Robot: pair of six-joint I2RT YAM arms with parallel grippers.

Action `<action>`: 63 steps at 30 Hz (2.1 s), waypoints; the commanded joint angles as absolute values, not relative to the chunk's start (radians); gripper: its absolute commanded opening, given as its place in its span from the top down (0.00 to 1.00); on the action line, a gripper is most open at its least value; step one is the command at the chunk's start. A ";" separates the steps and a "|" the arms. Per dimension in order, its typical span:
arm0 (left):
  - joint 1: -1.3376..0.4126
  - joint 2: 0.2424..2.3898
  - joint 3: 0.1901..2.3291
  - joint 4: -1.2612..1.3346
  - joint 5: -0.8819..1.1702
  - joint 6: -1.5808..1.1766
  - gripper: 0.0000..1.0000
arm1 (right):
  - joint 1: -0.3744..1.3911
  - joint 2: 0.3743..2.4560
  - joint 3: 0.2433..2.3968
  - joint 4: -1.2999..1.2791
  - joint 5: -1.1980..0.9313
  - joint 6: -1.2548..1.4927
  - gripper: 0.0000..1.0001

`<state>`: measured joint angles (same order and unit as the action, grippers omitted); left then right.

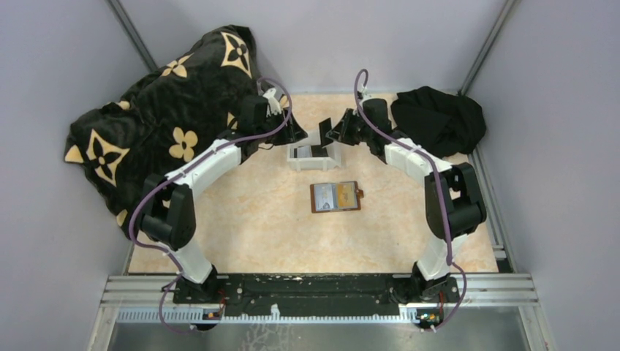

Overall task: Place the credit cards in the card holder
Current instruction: Pick up the credit card from the storage box.

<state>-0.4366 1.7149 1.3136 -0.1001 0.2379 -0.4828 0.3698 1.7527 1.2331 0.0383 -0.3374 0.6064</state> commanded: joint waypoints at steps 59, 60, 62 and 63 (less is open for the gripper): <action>-0.282 1.788 1.092 0.412 0.742 -0.764 0.81 | 0.317 1.782 1.084 0.642 -0.791 1.054 0.96; -0.281 1.790 1.092 0.413 0.742 -0.764 0.80 | 0.315 1.782 1.083 0.648 -0.793 1.057 0.96; -0.276 1.789 1.091 0.411 0.742 -0.764 0.78 | 0.312 1.782 1.079 0.660 -0.799 1.064 0.96; -0.274 1.789 1.091 0.411 0.742 -0.763 0.78 | 0.310 1.782 1.077 0.664 -0.803 1.066 0.95</action>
